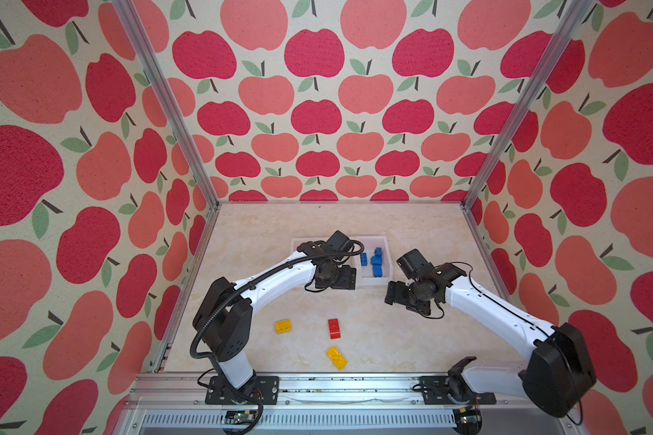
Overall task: Sort the legos into containers by color
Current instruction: 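Move the left gripper down over the red brick on the table, then close the left gripper on the red brick and lift it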
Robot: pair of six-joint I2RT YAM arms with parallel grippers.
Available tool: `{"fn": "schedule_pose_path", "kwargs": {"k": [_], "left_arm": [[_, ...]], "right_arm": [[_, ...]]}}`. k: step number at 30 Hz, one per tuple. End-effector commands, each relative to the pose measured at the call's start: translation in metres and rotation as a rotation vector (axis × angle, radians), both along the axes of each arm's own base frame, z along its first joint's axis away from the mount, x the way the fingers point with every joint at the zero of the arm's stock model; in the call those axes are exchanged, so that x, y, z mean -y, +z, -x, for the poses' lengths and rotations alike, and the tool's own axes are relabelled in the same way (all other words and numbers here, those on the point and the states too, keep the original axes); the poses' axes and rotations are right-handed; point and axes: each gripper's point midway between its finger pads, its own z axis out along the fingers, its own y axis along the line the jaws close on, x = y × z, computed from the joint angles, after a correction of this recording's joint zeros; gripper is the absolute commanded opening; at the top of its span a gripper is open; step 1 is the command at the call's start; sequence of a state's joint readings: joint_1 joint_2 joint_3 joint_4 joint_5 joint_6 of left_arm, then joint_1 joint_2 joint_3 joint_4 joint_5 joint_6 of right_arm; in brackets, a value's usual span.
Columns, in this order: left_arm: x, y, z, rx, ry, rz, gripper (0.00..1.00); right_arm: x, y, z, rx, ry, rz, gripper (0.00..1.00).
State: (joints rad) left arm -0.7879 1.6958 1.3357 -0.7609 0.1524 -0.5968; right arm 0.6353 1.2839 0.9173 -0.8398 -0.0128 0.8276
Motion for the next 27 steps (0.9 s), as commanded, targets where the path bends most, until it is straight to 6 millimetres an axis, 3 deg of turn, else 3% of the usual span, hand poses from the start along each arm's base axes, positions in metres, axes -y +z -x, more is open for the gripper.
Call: {"fn": "schedule_pose_path", "kwargs": {"k": [1, 17, 27], "left_arm": [[-0.020, -0.010, 0.023, -0.047, 0.031, -0.087, 0.83], [-0.025, -0.053, 0.071, -0.164, -0.001, -0.183, 0.76], [-0.023, -0.072, 0.087, -0.208, 0.006, -0.187, 0.70]], "right_arm": [[0.009, -0.002, 0.011, -0.015, -0.018, 0.028, 0.89], [0.012, -0.009, 0.018, -0.022, -0.021, 0.042, 0.89], [0.009, -0.015, 0.016, -0.033, -0.008, 0.046, 0.89]]}}
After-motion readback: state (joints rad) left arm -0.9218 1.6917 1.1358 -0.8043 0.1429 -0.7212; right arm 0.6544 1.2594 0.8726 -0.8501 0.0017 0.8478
